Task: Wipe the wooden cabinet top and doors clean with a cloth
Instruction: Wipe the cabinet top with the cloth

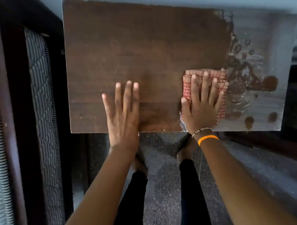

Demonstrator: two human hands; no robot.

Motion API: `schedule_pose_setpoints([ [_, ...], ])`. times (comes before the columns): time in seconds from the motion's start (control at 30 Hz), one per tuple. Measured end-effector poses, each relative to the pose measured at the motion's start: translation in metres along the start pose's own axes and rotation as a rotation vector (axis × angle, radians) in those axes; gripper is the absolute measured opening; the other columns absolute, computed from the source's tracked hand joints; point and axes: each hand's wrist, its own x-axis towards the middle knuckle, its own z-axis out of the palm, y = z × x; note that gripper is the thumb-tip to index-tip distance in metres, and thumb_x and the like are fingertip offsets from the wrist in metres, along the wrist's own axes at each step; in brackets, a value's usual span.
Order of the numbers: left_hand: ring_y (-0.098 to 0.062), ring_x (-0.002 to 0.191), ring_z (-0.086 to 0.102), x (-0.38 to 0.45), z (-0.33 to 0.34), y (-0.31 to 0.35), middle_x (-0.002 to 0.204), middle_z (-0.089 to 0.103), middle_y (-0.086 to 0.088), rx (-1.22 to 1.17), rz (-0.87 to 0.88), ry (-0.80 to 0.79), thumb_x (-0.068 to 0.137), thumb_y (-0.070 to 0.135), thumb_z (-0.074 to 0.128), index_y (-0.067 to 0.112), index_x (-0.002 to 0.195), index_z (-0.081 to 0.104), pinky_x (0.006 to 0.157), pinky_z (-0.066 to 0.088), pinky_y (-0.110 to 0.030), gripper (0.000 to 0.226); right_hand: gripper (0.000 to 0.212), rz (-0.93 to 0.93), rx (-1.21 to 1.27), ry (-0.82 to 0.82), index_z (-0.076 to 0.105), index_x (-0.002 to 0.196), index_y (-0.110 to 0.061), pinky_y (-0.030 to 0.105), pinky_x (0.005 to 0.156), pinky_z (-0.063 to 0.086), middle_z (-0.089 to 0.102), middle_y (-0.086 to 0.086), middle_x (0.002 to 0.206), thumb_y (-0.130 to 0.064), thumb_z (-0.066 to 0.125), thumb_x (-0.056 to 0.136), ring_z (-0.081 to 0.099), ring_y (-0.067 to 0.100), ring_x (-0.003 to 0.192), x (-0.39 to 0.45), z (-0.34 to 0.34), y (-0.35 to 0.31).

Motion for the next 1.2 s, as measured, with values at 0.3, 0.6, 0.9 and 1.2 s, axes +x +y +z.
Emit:
schedule_pose_setpoints([
  [0.3,-0.03,0.142,0.018,-0.046,0.037,-0.008,0.153,0.021,-0.016,-0.169,-0.28,0.018,0.062,0.042,0.077,0.0,0.145,0.006,0.111,0.011,-0.055,0.117,0.056,-0.467,-0.001,-0.004,0.019,0.147,-0.031,0.05,0.114,0.004,0.018,0.002,0.157,-0.046,0.03,0.094,0.013,0.029,0.145,-0.032,0.014,-0.12],
  [0.6,-0.03,0.139,0.029,-0.102,0.056,0.016,0.15,0.03,-0.017,-0.106,-0.168,0.022,0.086,0.016,0.044,-0.003,0.143,0.016,0.111,0.021,-0.051,0.066,0.054,-0.732,-0.058,-0.007,0.019,0.146,-0.034,0.048,0.115,0.009,0.021,-0.001,0.156,-0.045,0.029,0.093,0.018,0.025,0.144,-0.069,0.025,-0.075],
  [0.9,-0.028,0.144,0.012,-0.1,0.055,0.035,0.157,0.01,-0.01,-0.049,-0.101,-0.085,0.081,0.027,0.065,0.006,0.147,-0.001,0.112,0.008,-0.053,0.095,0.058,-0.193,-0.041,-0.028,0.012,0.148,-0.031,0.051,0.115,0.0,0.013,0.005,0.158,-0.044,0.023,0.093,0.007,0.028,0.145,-0.068,0.017,0.081],
  [1.2,-0.032,0.144,-0.001,-0.104,0.046,0.027,0.158,-0.003,-0.011,-0.089,-0.014,-0.059,0.092,0.016,0.042,0.002,0.144,-0.011,0.113,0.001,-0.054,0.076,0.061,0.183,0.118,0.017,0.022,0.147,-0.02,0.06,0.112,0.002,0.019,0.015,0.155,-0.039,0.023,0.089,0.013,0.042,0.142,-0.091,0.025,-0.008],
])
